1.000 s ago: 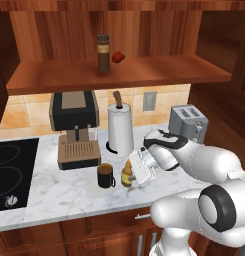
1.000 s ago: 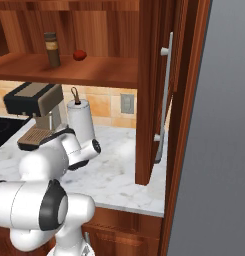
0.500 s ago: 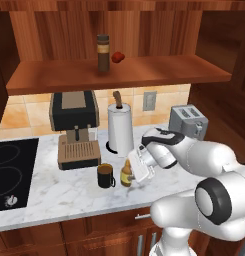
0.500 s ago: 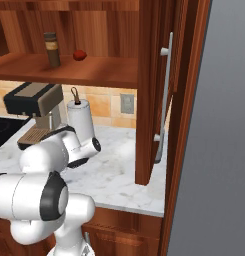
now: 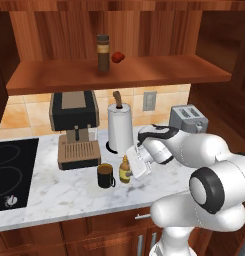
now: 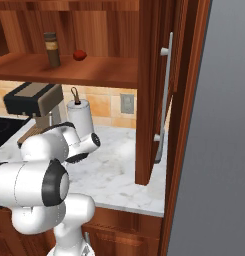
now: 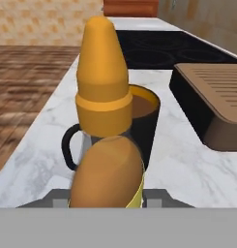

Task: Pick the cinnamon and honey bottle from the cabinet and place them next to the mug.

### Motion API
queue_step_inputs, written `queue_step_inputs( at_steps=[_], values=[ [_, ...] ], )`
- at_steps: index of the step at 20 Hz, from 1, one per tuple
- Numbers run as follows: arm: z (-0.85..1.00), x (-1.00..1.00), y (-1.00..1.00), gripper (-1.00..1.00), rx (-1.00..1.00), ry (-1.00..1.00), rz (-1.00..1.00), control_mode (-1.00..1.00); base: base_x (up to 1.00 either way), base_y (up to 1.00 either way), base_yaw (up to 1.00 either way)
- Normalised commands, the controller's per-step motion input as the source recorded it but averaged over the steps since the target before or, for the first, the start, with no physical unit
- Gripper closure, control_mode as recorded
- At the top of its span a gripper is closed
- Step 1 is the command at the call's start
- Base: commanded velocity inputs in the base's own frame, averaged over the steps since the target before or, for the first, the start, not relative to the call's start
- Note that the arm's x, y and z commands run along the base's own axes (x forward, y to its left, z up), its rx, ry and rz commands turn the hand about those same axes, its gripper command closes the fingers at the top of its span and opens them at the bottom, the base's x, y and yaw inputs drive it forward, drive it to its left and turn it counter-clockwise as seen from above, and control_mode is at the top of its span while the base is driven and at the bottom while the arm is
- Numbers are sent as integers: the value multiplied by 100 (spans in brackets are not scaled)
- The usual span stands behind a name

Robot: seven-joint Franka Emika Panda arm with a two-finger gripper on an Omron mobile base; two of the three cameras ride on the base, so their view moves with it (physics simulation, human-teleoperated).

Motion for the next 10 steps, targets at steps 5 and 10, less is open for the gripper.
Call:
queue_step_inputs(
  at_steps=[5,10],
  values=[
    [-12,7,0,100,-4,-9,0,-100,0,0,0],
    [-24,1,0,100,-3,-11,0,-100,0,0,0]
  ],
)
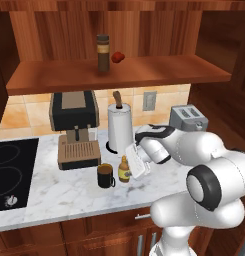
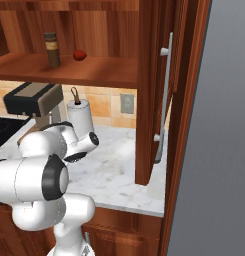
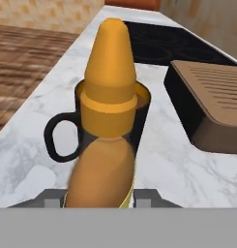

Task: Pick the cinnamon and honey bottle from the cabinet and place them next to the mug.

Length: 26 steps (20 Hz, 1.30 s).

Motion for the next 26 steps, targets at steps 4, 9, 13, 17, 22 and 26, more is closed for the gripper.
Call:
queue_step_inputs(
  at_steps=[4,9,13,17,22,26],
  values=[
    [-10,0,0,100,-3,-6,0,-100,0,0,0],
    [0,0,0,-100,0,0,0,-100,0,0,0],
    [0,0,0,-100,0,0,0,-100,0,0,0],
    [0,0,0,-100,0,0,0,-100,0,0,0],
    [0,-6,0,-100,0,0,0,-100,0,0,0],
    [0,-4,0,-100,0,0,0,-100,0,0,0]
  ],
)
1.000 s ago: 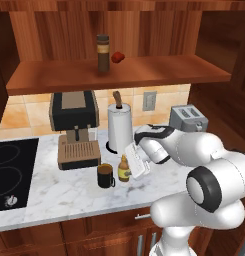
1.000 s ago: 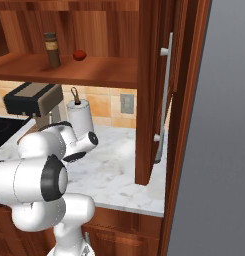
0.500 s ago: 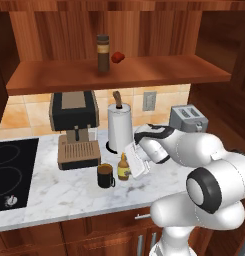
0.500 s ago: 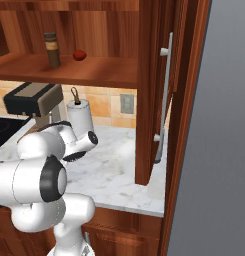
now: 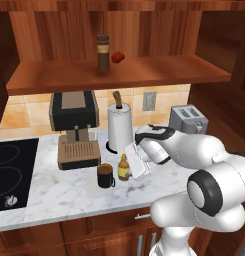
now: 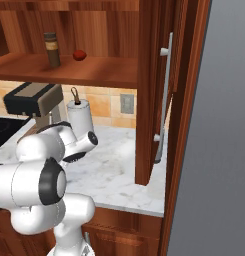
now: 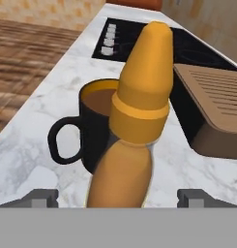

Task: Pick the cinnamon and honey bottle from the cabinet and place them next to the mug.

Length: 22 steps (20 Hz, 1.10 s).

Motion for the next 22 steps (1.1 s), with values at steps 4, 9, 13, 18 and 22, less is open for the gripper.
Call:
queue_step_inputs(
  at_steps=[4,9,13,18,22],
  values=[
    [2,0,-6,-100,0,0,0,-100,0,0,0],
    [8,0,-18,-100,0,-4,0,-100,0,0,0],
    [9,0,-20,-100,0,-5,0,-100,0,0,0],
    [16,0,-19,-100,0,-4,0,-100,0,0,0],
    [37,-11,-18,-100,1,-6,-1,-100,0,0,0]
  ],
)
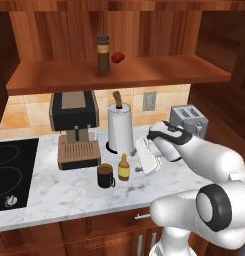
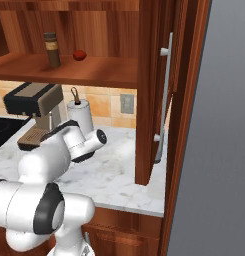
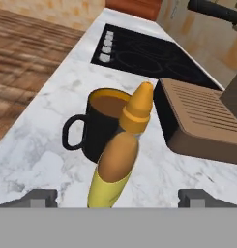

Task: Pick the cinnamon and honey bottle from the cabinet and place them next to the mug.

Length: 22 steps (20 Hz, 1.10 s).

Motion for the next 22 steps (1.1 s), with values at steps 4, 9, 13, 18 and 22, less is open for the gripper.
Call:
queue_step_inputs(
  at_steps=[4,9,13,18,22],
  values=[
    [67,-29,-24,-100,3,-3,-3,-100,0,0,0],
    [80,-49,-20,-100,7,-1,-6,-100,0,0,0],
    [90,-71,-17,-100,11,0,-9,-100,0,0,0],
    [96,-59,-12,-100,10,1,-8,-100,0,0,0],
    [95,-62,-9,-100,13,5,-9,-100,0,0,0]
  ],
)
